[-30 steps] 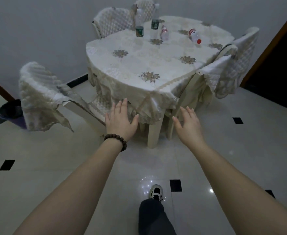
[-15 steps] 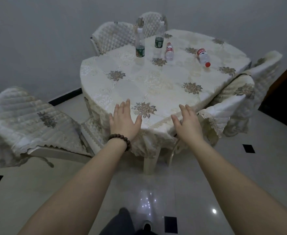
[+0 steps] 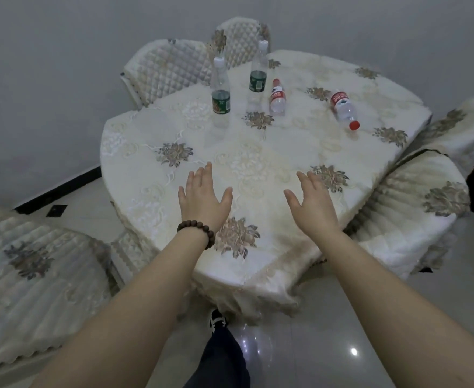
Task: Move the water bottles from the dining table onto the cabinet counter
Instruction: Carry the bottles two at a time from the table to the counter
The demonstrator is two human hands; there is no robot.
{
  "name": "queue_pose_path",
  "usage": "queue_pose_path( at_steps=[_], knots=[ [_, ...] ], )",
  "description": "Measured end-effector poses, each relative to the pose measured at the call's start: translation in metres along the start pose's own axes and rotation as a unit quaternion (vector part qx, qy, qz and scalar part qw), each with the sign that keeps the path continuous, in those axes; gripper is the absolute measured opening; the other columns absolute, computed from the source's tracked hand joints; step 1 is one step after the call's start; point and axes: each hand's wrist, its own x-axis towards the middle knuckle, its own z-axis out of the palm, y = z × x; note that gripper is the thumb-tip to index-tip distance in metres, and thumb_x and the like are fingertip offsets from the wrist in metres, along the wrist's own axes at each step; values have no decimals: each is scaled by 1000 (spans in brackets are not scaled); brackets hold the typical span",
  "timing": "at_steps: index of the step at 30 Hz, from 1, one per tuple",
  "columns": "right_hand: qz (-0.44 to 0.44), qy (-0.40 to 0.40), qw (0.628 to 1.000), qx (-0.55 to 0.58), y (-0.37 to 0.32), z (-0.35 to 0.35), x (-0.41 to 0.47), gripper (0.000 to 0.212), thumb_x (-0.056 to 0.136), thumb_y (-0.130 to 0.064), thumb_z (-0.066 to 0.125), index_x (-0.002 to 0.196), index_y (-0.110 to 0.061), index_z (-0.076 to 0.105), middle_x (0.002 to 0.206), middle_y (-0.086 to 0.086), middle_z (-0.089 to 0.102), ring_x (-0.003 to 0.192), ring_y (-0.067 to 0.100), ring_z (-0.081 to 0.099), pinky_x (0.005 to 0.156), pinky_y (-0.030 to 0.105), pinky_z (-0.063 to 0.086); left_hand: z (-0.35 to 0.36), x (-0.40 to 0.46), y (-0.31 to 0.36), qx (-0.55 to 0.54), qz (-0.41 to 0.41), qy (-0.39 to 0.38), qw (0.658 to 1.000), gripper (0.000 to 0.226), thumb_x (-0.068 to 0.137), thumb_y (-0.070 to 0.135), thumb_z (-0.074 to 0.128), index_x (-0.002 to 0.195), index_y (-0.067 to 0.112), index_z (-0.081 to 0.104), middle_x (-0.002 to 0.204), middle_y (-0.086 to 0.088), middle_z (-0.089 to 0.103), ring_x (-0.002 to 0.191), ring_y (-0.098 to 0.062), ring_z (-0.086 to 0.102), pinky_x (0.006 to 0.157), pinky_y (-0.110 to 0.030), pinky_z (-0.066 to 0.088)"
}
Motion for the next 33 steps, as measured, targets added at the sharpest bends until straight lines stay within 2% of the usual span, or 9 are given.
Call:
queue_pose_path(
  at_steps=[9,14,17,21,25,29,33],
  knots=[
    [11,2,1000,3,-35,24,154,59,97,-42,42,148,-18,26,157,7,18,146,20,7,118,40,11,17,164,-3,-16,3,-3,1000,68,94,46,41,150,20,12,156,-1,18,144,-19,8,115,-47,9],
    [17,-10,1000,4,-36,33,208,59,97,-41,42,148,-16,26,158,8,17,146,20,6,118,39,11,31,223,5,-51,-5,26,998,75,91,44,49,150,16,12,153,-5,25,141,-22,20,113,-48,18],
    [6,-20,1000,3,-34,39,240,59,97,-41,42,148,-16,26,157,8,18,146,20,7,118,39,11,46,257,7,-86,-16,34,996,80,89,43,53,150,15,10,153,-8,24,140,-23,21,113,-46,20],
    [-21,-34,999,1,-28,49,286,59,96,-41,44,148,-18,26,157,7,19,146,20,8,118,38,12,70,307,8,-164,-78,30,983,88,86,48,58,150,17,6,155,-6,18,141,-20,18,112,-38,22],
    [-36,-33,999,4,-21,59,323,59,96,-43,44,148,-19,28,157,5,20,145,19,9,117,39,14,89,355,8,-213,-131,35,968,103,76,58,66,150,21,4,156,-5,17,141,-21,19,108,-37,27],
    [-36,-31,999,16,-14,68,352,58,95,-43,45,146,-19,31,156,7,22,145,20,12,117,40,16,103,390,9,-272,-149,44,950,112,67,52,77,149,27,5,152,-5,28,135,-22,33,107,-41,35],
    [-26,-44,998,24,-10,76,373,58,95,-41,46,146,-18,31,157,7,21,145,20,11,117,39,15,118,404,8,-276,-133,55,950,106,68,46,79,148,28,12,148,-2,36,132,-20,38,105,-40,37]
  ],
)
